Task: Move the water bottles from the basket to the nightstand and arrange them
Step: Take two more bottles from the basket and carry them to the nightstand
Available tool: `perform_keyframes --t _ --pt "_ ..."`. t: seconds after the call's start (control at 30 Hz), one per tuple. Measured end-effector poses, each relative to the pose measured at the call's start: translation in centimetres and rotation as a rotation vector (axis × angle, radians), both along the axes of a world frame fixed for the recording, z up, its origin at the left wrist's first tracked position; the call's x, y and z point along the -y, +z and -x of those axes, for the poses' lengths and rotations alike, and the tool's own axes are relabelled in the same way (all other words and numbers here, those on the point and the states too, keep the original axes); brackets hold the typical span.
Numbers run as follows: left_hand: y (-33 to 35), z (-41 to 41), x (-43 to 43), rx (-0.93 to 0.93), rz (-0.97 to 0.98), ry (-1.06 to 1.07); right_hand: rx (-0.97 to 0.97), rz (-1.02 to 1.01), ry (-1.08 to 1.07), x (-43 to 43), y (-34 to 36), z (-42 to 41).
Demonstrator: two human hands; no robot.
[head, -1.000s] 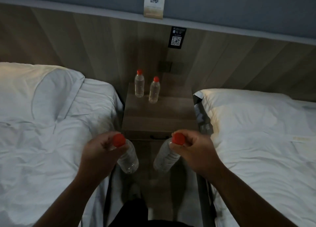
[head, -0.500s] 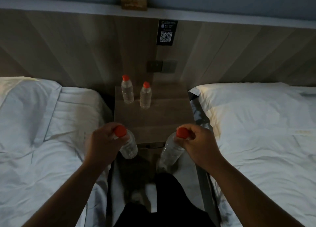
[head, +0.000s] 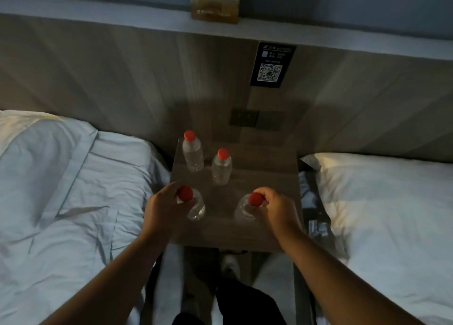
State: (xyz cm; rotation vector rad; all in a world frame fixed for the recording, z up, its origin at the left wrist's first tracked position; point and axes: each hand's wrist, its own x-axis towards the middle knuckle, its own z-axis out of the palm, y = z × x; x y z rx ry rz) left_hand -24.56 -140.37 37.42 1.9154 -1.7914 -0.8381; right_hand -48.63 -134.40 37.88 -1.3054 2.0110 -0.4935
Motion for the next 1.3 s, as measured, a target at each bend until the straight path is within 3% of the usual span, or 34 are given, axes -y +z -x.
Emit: perform_keyframes --t 0.27,0.67,0.83,0.9,1.03,1.3 --pt "-3.6 1.5 2.5 0.004 0.013 0.018 0.035 0.007 -0.032 3.6 -2.9 0.9" --pt "-6.8 1.8 1.4 -0.051 0.064 0.044 0.076 0.053 -0.014 2.2 -7.2 0.7" --pt "-8.6 2.4 2.1 -0.14 -0.009 0.052 0.301 -0.169 -0.142 3.3 -8.4 0.0" --pt "-8.6 2.5 2.2 -0.174 -0.034 0.034 0.497 -0.25 -0.425 3.5 -8.8 -0.5" --pt "-8.7 2.8 2.9 -0.207 -0.03 0.043 0.67 -0.117 -0.516 4.0 -9.3 -1.2" --pt "-9.0 3.3 6.3 -0.244 -0.004 0.039 0.741 -0.051 -0.522 6.8 -10.1 -1.3"
